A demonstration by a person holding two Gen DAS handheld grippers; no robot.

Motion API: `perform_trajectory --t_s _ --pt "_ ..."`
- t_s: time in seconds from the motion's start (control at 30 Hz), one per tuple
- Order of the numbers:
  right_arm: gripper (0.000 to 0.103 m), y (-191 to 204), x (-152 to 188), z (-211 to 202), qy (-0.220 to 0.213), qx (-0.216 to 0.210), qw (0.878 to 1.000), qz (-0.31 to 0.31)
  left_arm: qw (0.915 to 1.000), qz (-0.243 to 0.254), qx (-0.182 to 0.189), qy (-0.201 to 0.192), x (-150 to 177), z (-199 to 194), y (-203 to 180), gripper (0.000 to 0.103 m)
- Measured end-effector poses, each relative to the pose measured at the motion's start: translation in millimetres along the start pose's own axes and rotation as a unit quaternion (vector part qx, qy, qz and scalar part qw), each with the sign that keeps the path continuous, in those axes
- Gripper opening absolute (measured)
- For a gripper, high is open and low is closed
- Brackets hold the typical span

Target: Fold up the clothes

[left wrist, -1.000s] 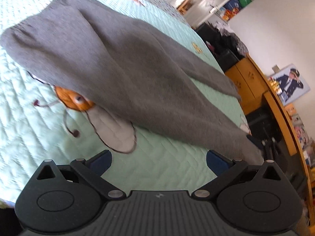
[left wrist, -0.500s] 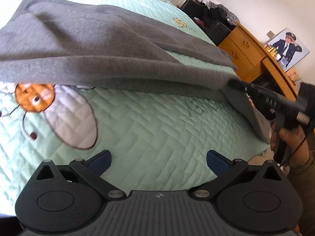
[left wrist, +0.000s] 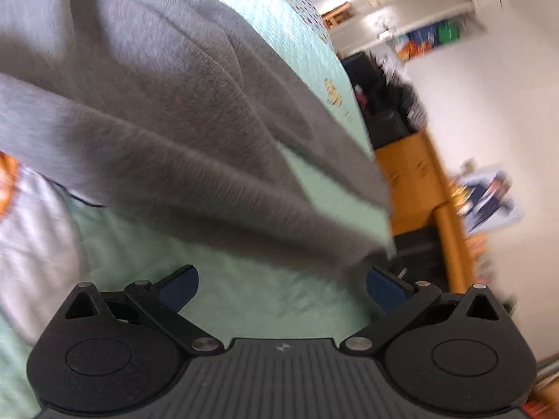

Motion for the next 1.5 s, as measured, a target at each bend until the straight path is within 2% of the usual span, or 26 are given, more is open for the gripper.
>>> perform_trajectory --t_s 0.1,0.2,0.3,0.33,0.4,0.47,0.5,0.6,0.67,0.8,0.87,0.93,1.0,1.03,1.1,1.17,1.3,1.47,1.5 --pt "0.037 -3 4 -7 0.000 0.000 1.000 0.002 0.9980 -0.056 0.029 -0.006 -7 9 4 0.102" --pt "0.039 -6 9 -11 -0.004 0.000 1.000 0.008 0.9989 -0.042 0.019 -0.010 -7 11 -1 0.102" --pt "0.040 -5 15 -18 -0.009 0.001 1.000 0.005 0.9983 -0.055 0.004 -0.016 -6 10 2 0.098" --pt "0.042 -3 17 -21 -0.010 0.003 1.000 -0.002 0.9981 -0.059 0.000 -0.017 -6 9 3 0.091" --pt "0.046 1 23 -28 -0.013 0.007 1.000 -0.018 0.9986 -0.051 -0.010 -0.010 -6 6 3 0.069" --pt "0.053 3 30 -39 -0.018 0.014 0.999 -0.032 0.9990 -0.041 -0.016 -0.001 -5 2 2 0.017" --pt "0.055 4 34 -45 -0.021 0.017 0.999 -0.036 0.9992 -0.035 -0.020 0.001 -4 0 0 0.011" --pt "0.062 -3 46 -68 -0.040 0.024 0.999 -0.020 0.9989 0.004 -0.046 -0.010 1 -9 -15 0.008" --pt "0.063 -13 56 -85 -0.052 0.024 0.998 0.022 0.9984 0.021 -0.049 -0.019 0 -17 -25 0.008" --pt "0.065 -36 83 -116 -0.064 -0.023 0.988 0.139 0.9995 -0.004 -0.023 -0.021 -8 -26 -36 0.008" --pt "0.065 -42 93 -124 -0.062 -0.004 0.989 0.134 0.9995 -0.020 -0.014 -0.018 -12 -32 -38 0.008" --pt "0.065 -39 98 -129 -0.066 0.039 0.995 0.071 0.9992 -0.036 -0.009 -0.016 -15 -37 -38 0.008" --pt "0.068 -31 101 -132 -0.066 0.091 0.994 -0.015 0.9990 -0.041 -0.009 -0.015 -16 -41 -37 0.007" --pt "0.070 -31 101 -132 -0.065 0.100 0.993 -0.026 0.9989 -0.042 -0.011 -0.015 -16 -41 -37 0.007" --pt "0.075 -47 98 -134 -0.080 0.066 0.993 0.061 0.9989 -0.043 -0.015 -0.012 -15 -40 -38 0.007" --pt "0.075 -70 99 -137 -0.109 0.044 0.979 0.166 0.9988 -0.045 -0.018 -0.009 -15 -38 -39 0.007" --pt "0.075 -106 104 -144 -0.173 0.060 0.941 0.283 0.9986 -0.049 -0.021 -0.005 -16 -34 -37 0.007" --pt "0.075 -135 118 -143 -0.246 0.058 0.879 0.405 0.9985 -0.051 -0.020 -0.004 -16 -32 -33 0.007" --pt "0.076 -138 121 -141 -0.255 0.055 0.870 0.418 0.9985 -0.051 -0.021 -0.003 -16 -32 -33 0.007"
Point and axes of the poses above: each gripper's, at about its wrist camera, not at the fingertips, and z roughly the way its jaws point, y to its left, x to its underside, the point moved 2 cm from there along z, roughly the way its jaws point, and after that the axes turned 11 degrees about -y, right-handed, at the moved point
